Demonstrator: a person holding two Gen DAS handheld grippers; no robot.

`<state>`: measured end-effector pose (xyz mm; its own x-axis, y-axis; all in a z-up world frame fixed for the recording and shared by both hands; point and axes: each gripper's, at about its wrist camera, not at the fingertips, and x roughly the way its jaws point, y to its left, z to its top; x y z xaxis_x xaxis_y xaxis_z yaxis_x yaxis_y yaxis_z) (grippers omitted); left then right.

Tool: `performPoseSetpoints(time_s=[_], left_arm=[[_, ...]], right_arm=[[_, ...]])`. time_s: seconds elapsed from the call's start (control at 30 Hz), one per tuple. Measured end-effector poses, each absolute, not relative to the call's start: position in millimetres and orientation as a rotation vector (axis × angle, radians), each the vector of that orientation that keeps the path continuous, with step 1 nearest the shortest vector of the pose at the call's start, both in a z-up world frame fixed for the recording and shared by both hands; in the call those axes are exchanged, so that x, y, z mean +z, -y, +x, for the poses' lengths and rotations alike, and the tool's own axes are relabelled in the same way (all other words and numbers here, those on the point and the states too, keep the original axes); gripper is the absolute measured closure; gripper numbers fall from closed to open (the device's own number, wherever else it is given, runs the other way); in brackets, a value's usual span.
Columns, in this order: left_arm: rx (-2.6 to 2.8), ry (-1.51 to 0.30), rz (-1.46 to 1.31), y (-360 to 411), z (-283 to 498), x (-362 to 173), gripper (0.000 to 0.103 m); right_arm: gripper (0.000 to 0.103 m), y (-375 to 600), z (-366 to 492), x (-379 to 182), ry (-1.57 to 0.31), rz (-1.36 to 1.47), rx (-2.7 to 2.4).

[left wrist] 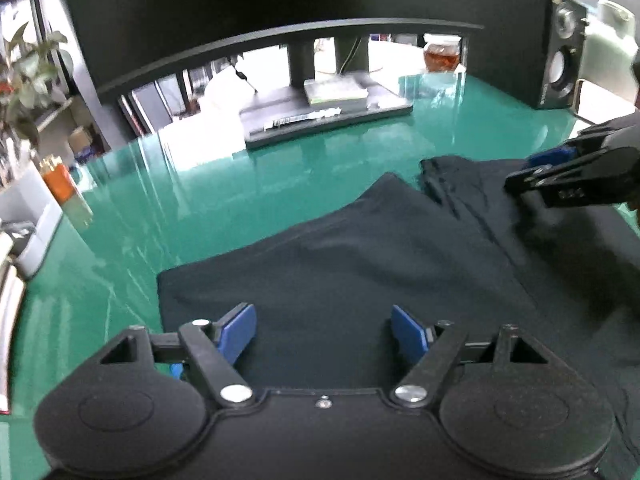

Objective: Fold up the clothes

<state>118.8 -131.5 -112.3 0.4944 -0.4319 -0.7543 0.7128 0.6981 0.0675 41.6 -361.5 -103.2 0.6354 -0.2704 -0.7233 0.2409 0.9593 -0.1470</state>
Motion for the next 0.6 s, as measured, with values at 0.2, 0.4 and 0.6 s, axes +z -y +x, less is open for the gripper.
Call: performPoseSetpoints(time_s=[0.2, 0.4, 0.6], left_arm=[[-0.672, -0.814, 0.327, 122.2, 143.1, -120.9, 0.000], [-0.617, -0.824, 0.319, 117.5, 156.0, -112.6, 0.009], [-0.694, -0.810, 0.341, 113.1, 120.9, -86.5, 0.011]], right_arm=[[0.044, 389.5, 47.0, -109.2, -0.809, 0.044, -0.332], [0.044, 392.1, 55.6, -114.1, -0.815, 0.075, -0.362], [0.052, 378.8, 20.4, -95.1, -0.822, 0.125, -0.286]])
